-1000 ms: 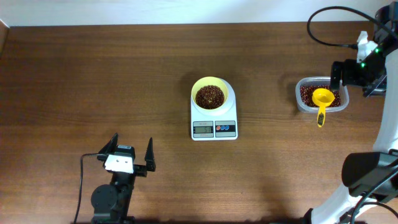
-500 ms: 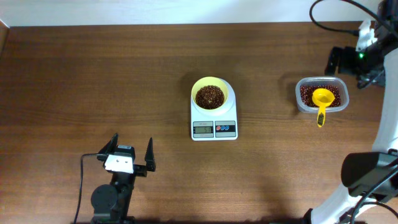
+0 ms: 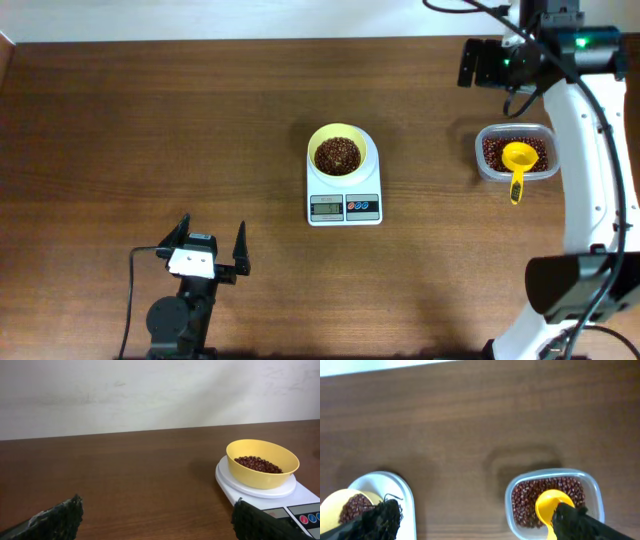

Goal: Scoop item into bowl and weigh 50g on scale

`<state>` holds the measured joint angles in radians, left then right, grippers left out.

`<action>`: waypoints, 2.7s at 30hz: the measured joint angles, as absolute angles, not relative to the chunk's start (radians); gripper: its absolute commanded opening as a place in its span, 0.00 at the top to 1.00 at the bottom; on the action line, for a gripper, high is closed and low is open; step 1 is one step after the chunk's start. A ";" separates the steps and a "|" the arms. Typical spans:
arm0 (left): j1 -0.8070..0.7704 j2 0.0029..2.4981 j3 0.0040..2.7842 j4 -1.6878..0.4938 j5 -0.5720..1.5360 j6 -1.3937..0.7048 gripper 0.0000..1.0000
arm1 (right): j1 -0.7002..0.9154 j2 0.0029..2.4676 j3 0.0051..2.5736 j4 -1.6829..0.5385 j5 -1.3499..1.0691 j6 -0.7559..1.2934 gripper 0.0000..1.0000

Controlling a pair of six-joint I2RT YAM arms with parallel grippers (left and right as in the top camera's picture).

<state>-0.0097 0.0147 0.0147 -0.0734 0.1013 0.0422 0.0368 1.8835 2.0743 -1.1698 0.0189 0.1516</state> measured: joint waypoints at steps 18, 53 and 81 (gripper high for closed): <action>-0.010 0.011 0.015 -0.072 0.101 0.043 0.01 | 0.038 0.946 0.712 -0.099 -0.017 0.215 0.01; -0.010 0.011 0.015 -0.072 0.101 0.043 0.01 | -0.070 0.012 0.011 -0.075 -0.015 0.068 0.01; -0.010 0.011 0.015 -0.072 0.101 0.043 0.01 | -0.070 0.012 0.011 -0.075 -0.009 0.000 0.01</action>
